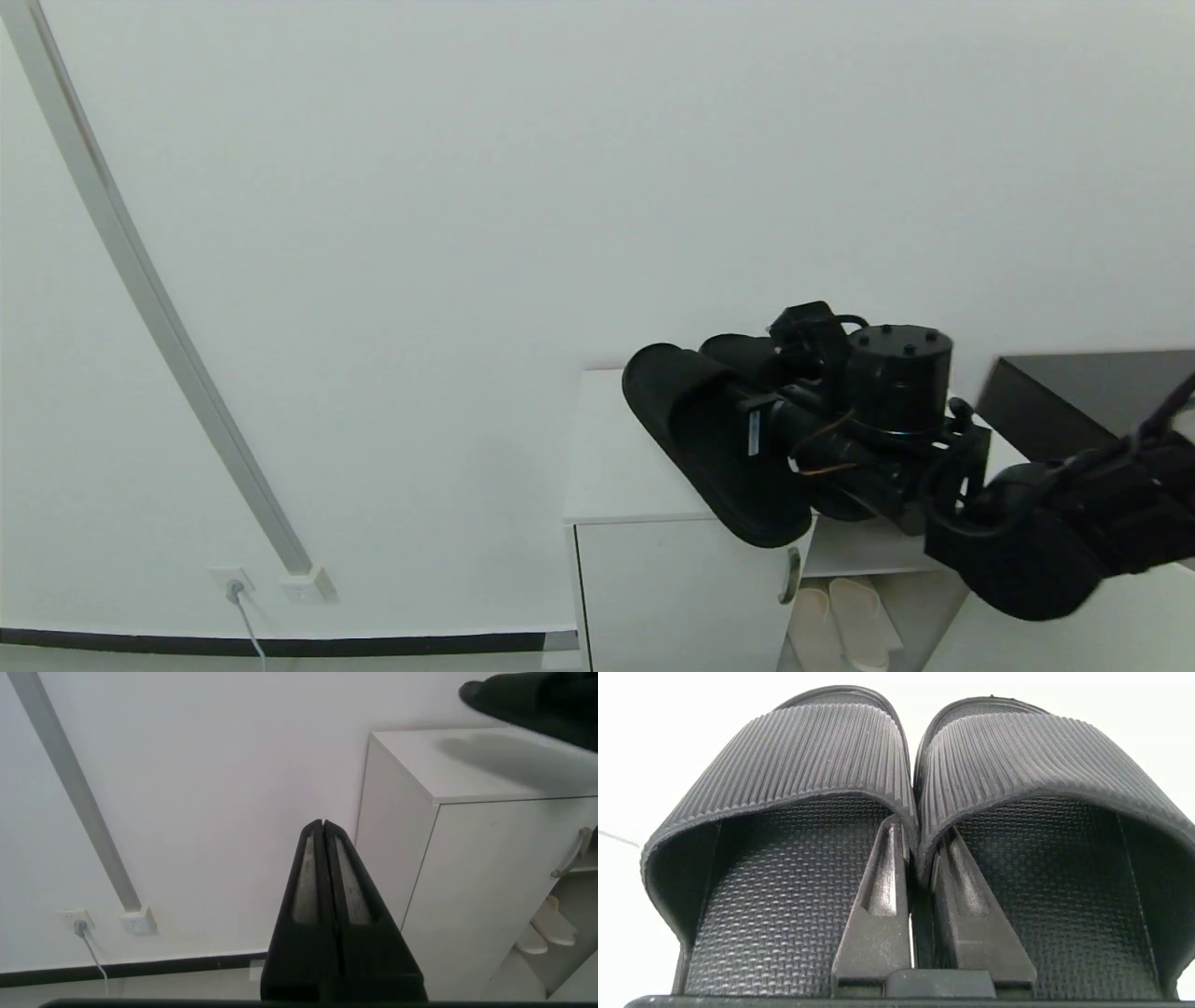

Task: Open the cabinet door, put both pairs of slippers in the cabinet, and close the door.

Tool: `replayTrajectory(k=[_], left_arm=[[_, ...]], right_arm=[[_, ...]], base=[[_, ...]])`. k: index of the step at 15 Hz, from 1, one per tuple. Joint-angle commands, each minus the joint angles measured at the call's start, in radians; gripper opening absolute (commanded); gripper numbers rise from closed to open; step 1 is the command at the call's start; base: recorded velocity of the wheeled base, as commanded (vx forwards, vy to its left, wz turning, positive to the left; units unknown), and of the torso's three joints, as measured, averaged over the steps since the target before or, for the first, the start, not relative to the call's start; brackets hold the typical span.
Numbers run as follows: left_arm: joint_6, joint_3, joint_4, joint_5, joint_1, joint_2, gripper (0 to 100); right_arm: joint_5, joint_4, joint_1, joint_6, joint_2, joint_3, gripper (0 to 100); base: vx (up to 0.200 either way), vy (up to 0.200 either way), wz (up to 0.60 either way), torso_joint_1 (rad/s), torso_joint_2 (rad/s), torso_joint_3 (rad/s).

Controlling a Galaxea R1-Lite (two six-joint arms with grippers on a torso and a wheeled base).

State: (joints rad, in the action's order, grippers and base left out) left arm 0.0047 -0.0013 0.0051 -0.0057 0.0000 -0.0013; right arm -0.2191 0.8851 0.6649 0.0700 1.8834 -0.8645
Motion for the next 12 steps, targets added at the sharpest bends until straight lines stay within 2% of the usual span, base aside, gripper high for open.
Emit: replayTrajectory(k=[1,6,12], left_arm=[[0.001,0.0,-0.001,0.0,0.0,0.001,0],[0.001,0.0,0.001,-0.002,0.0,0.001,0],[0.001,0.0,-0.001,0.0,0.0,0.001,0]], right_arm=[[0.0,0.006,0.05,-0.015,-0.205,0.119,0],[0.072,0.009,0.153,-0.128,-0.38,0.314,0],[0.076,0.006,0.182,-0.13,-0.395,0.323,0]], base=[[0.0,0.0,0.0,0.0,0.0,0.0],[0.0,0.0,0.0,0.0,0.0,0.0],[0.0,0.0,0.0,0.0,0.0,0.0]])
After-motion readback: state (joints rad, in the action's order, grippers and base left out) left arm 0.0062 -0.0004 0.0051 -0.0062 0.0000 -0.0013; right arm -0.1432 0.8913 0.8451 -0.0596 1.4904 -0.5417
